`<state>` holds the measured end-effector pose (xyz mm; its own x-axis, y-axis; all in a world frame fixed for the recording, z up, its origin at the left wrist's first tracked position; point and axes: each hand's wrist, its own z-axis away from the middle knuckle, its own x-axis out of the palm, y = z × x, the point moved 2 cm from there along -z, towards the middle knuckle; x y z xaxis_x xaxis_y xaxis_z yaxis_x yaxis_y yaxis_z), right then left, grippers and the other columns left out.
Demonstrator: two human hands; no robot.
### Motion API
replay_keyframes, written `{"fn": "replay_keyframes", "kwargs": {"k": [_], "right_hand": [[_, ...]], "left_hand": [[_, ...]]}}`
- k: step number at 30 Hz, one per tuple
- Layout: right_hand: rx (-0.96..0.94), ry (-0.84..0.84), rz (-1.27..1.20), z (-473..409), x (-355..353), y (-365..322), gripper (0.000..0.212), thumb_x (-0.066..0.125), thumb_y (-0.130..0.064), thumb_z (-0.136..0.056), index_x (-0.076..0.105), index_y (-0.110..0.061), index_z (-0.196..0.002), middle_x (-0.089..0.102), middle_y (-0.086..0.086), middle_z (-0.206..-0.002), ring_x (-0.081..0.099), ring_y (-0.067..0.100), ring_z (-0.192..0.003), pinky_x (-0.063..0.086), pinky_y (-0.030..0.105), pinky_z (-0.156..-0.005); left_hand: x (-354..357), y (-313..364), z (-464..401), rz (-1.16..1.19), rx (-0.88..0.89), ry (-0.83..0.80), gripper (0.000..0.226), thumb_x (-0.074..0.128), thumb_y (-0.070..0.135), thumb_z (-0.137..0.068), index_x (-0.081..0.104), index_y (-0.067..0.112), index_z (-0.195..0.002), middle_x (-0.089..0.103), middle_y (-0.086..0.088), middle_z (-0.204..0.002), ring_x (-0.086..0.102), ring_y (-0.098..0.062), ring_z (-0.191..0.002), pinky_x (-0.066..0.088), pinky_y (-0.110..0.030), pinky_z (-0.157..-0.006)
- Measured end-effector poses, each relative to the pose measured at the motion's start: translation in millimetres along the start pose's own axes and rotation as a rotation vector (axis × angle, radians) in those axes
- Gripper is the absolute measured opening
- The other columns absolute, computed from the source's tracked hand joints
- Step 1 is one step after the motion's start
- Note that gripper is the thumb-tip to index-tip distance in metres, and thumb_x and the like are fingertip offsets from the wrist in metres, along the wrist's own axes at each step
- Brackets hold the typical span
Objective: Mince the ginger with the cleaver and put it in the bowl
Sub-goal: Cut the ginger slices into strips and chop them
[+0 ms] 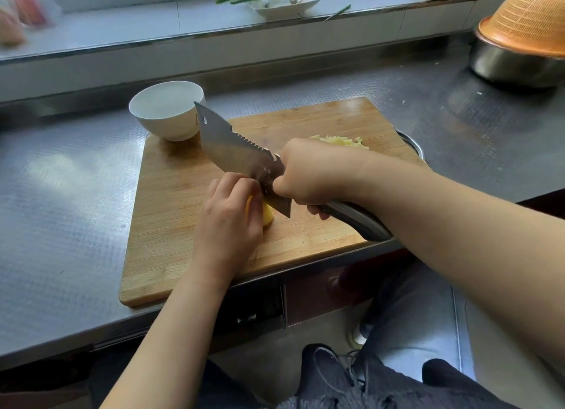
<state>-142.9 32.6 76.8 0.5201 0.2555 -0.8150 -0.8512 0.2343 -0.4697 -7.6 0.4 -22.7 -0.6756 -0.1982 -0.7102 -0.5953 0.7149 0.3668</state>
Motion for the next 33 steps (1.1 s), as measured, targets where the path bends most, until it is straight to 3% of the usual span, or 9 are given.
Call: {"fn": "replay_keyframes", "kwargs": {"k": [4, 8, 10, 14, 19, 27, 33], "right_hand": [[0.01, -0.035, 0.023, -6.2, 17.3, 3.6, 0.019, 0.045, -0.009, -0.098, 0.059, 0.003, -0.098, 0.062, 0.016, -0.066, 0.06, 0.025, -0.05, 0.055, 0.029, -0.046], [0.027, 0.015, 0.0, -6.6, 24.5, 12.1, 0.016, 0.045, -0.01, -0.096, 0.056, -0.003, -0.086, 0.059, 0.013, -0.057, 0.055, 0.02, -0.038, 0.052, 0.026, -0.04], [0.037, 0.024, -0.06, -8.6, 23.9, 19.6, 0.015, 0.047, -0.011, -0.095, 0.052, -0.005, -0.082, 0.059, 0.012, -0.06, 0.055, 0.02, -0.04, 0.051, 0.027, -0.042], [0.04, 0.027, -0.158, -8.3, 19.4, 28.5, 0.012, 0.05, -0.013, -0.094, 0.054, -0.002, -0.098, 0.061, 0.015, -0.068, 0.059, 0.026, -0.052, 0.056, 0.035, -0.05], [-0.012, 0.08, -0.17, 6.5, 5.2, 23.6, 0.016, 0.049, -0.011, -0.095, 0.05, -0.007, -0.08, 0.056, 0.01, -0.059, 0.052, 0.016, -0.038, 0.046, 0.025, -0.041], [-0.049, 0.085, -0.144, 16.9, -3.1, 11.8, 0.011, 0.049, -0.014, -0.097, 0.053, -0.007, -0.089, 0.056, 0.008, -0.062, 0.053, 0.015, -0.041, 0.046, 0.024, -0.041], [-0.036, 0.074, -0.109, 18.2, -5.6, 7.1, 0.019, 0.049, -0.015, -0.097, 0.046, -0.01, -0.079, 0.057, 0.009, -0.06, 0.053, 0.016, -0.04, 0.047, 0.024, -0.039]], "left_hand": [[0.3, -0.3, 0.2, 0.0, 0.008, 0.005, 0.007, 0.06, 0.008, -0.089, 0.063, 0.004, -0.094, 0.058, -0.009, -0.098, 0.052, -0.026, -0.089, 0.044, -0.034, -0.076], [-0.3, -1.7, 1.3, 0.008, 0.019, 0.028, 0.008, 0.057, 0.011, -0.09, 0.062, 0.005, -0.092, 0.058, -0.009, -0.096, 0.051, -0.025, -0.087, 0.043, -0.033, -0.076], [-1.5, -1.0, 2.7, 0.002, 0.035, 0.034, 0.006, 0.059, 0.01, -0.09, 0.062, 0.004, -0.09, 0.057, -0.01, -0.095, 0.051, -0.026, -0.086, 0.043, -0.033, -0.076], [-4.0, 1.4, 4.1, -0.011, 0.037, 0.025, 0.002, 0.061, 0.007, -0.089, 0.06, 0.005, -0.09, 0.057, -0.009, -0.094, 0.051, -0.026, -0.085, 0.043, -0.033, -0.074], [-2.0, 0.2, 3.1, -0.01, 0.024, 0.027, 0.009, 0.057, 0.012, -0.09, 0.061, 0.004, -0.091, 0.057, -0.01, -0.096, 0.052, -0.026, -0.087, 0.043, -0.033, -0.075], [-0.6, -1.1, 2.2, -0.028, 0.013, 0.005, 0.017, 0.053, 0.016, -0.091, 0.063, 0.004, -0.097, 0.058, -0.01, -0.1, 0.052, -0.025, -0.091, 0.044, -0.031, -0.076], [-1.0, -0.9, 2.1, -0.023, 0.01, 0.011, 0.016, 0.055, 0.015, -0.091, 0.064, 0.004, -0.098, 0.059, -0.01, -0.1, 0.052, -0.024, -0.09, 0.044, -0.031, -0.074]]}}
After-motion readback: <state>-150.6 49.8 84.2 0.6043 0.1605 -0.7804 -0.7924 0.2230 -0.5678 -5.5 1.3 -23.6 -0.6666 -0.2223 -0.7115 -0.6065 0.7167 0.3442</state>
